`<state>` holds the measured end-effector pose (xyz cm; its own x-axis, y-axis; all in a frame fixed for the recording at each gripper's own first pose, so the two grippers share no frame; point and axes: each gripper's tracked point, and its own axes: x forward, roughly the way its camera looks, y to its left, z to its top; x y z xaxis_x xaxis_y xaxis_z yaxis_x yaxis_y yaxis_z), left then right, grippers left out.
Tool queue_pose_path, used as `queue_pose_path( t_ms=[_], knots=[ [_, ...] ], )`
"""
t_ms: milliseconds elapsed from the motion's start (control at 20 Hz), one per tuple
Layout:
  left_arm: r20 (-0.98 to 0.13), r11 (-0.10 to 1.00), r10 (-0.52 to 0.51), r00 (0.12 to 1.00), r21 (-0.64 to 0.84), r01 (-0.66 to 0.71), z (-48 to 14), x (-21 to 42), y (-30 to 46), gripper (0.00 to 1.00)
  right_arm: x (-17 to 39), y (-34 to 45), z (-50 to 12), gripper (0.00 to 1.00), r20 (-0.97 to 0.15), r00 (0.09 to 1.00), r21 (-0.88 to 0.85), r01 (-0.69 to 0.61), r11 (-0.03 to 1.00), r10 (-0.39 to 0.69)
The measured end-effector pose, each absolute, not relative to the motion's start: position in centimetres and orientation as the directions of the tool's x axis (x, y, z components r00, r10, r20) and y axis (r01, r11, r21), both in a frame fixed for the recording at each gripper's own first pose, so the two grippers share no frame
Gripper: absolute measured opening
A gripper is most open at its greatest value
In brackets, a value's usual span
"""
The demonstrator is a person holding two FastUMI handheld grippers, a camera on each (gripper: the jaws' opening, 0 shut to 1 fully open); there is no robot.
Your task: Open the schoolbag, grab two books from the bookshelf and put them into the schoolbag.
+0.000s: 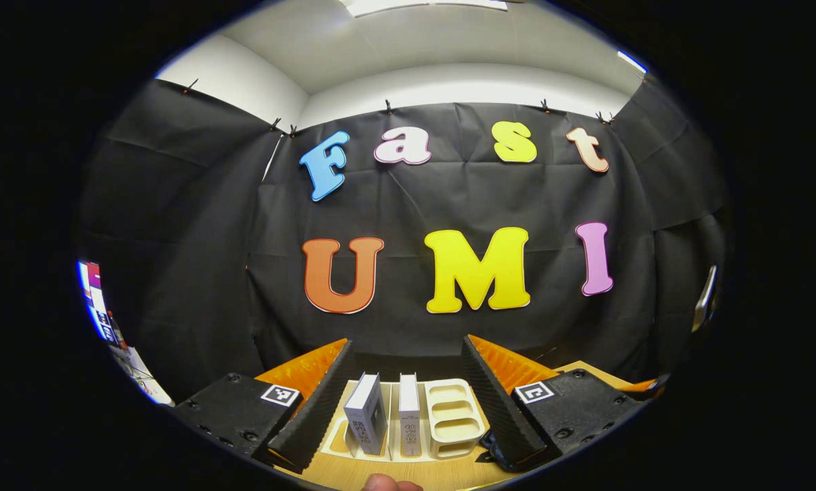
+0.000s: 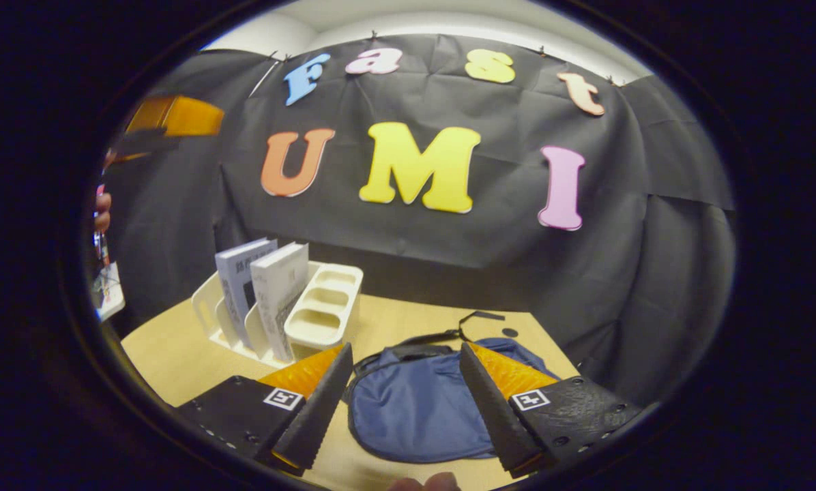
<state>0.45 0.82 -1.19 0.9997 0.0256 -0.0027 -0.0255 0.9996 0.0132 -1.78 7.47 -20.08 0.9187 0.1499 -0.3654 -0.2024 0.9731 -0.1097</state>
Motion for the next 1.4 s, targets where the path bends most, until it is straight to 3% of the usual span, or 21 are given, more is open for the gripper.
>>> queue_pose_path(
  t_ms=[150,300,600,1150,1400],
  knots=[
    [-0.016,0.999,0.05,0.999,0.023,-0.049,-2.1,0.3,1.5,0.98,-1.8,8.9,-24.6,0.99,-0.451,0.876,-0.106,-0.243,0.964,0.171],
    [-0.036,0.997,0.075,0.997,0.033,-0.074,-2.9,-1.3,3.2,0.98,-1.7,10.0,-29.2,0.96,-0.526,0.834,-0.113,-0.261,0.959,0.165],
    [-0.069,0.99,0.134,0.989,0.042,-0.131,-3.8,-1.8,5.6,0.98,-1.5,10.5,-37.4,0.99,-0.649,0.754,-0.16,-0.266,0.95,0.102],
    [-0.109,0.984,0.172,0.979,0.055,-0.167,-4.8,-3.0,7.9,0.99,1.2,8.9,-41.0,0.96,-0.61,0.789,-0.313,-0.15,0.938,-0.077],
    [-0.132,0.984,0.177,0.975,0.046,-0.172,-5.4,-3.2,8.3,0.99,2.6,8.1,-41.3,0.96,-0.584,0.806,-0.311,-0.115,0.943,-0.095]
  ],
)
